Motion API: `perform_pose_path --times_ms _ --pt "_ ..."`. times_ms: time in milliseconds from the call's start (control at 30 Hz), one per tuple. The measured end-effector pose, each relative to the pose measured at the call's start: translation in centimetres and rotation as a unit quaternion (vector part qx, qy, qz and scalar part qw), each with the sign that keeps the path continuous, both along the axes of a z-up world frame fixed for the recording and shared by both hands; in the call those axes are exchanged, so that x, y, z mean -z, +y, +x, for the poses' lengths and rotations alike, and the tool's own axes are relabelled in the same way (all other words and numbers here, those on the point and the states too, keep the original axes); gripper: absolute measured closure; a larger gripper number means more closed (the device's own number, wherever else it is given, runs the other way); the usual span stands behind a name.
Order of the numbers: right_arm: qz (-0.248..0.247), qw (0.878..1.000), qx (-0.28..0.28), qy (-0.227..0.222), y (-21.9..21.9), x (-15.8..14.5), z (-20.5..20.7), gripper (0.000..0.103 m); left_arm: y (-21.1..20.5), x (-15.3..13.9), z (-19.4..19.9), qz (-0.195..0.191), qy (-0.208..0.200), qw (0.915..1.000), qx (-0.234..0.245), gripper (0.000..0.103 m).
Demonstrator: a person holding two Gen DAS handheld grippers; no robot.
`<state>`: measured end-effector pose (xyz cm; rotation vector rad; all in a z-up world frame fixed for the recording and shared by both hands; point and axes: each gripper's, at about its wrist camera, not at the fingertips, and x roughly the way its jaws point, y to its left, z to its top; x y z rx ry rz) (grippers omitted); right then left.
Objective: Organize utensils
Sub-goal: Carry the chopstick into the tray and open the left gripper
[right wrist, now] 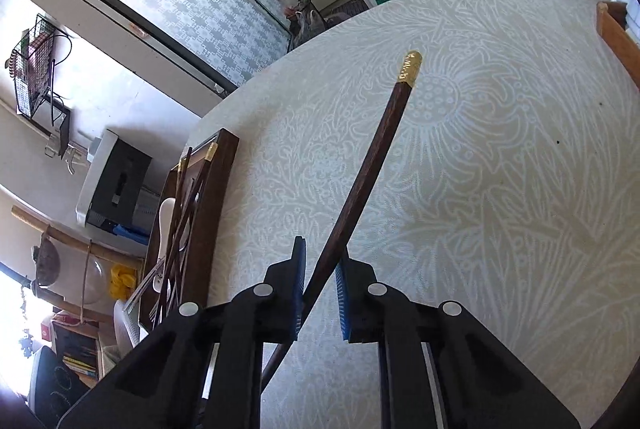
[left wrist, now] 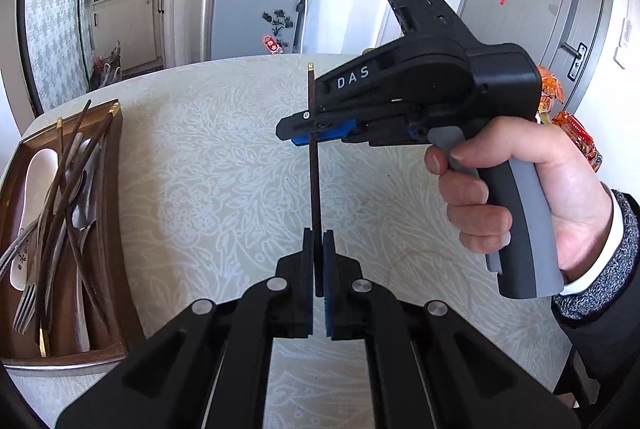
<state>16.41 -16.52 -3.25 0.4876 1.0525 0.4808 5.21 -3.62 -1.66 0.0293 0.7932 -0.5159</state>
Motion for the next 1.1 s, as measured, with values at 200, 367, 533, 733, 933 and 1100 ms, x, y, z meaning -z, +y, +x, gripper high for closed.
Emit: perform_pose_path --times_ms 200,367,533,733,933,1100 --pt "-0.023 0.999 -0.032 -0.023 4.6 -2.3 -0.5 0.091 3.5 -0.4 -1.1 -0.009 -0.006 0.9997 -0.022 0.098" --pt "-0.030 0.996 -0.075 -0.033 10.3 -3.6 -0.2 0.091 8.3 -0.8 -2.2 -0.013 -0.013 0.9978 -0.063 0.098" --pt "-0.040 0.992 -0.113 -0.039 16.7 -3.8 0.5 0.091 12.7 -0.5 -2.4 -0.019 -0.004 0.9945 -0.103 0.098" --pt "-0.051 0.989 -0.136 -0.033 21.6 -3.3 1.9 0.090 16.1 -0.5 -1.8 -0.013 -0.008 0.9890 -0.147 0.099" --pt "-0.069 0.985 -0.154 -0.029 23.7 -3.1 2.1 0.061 16.9 0.0 -1.7 -0.014 -0.002 0.9872 -0.159 0.099" --pt "-0.084 0.983 -0.157 -0.046 23.5 -4.2 1.1 0.038 16.5 -0.1 -1.7 -0.004 -0.009 0.9867 -0.162 0.098"
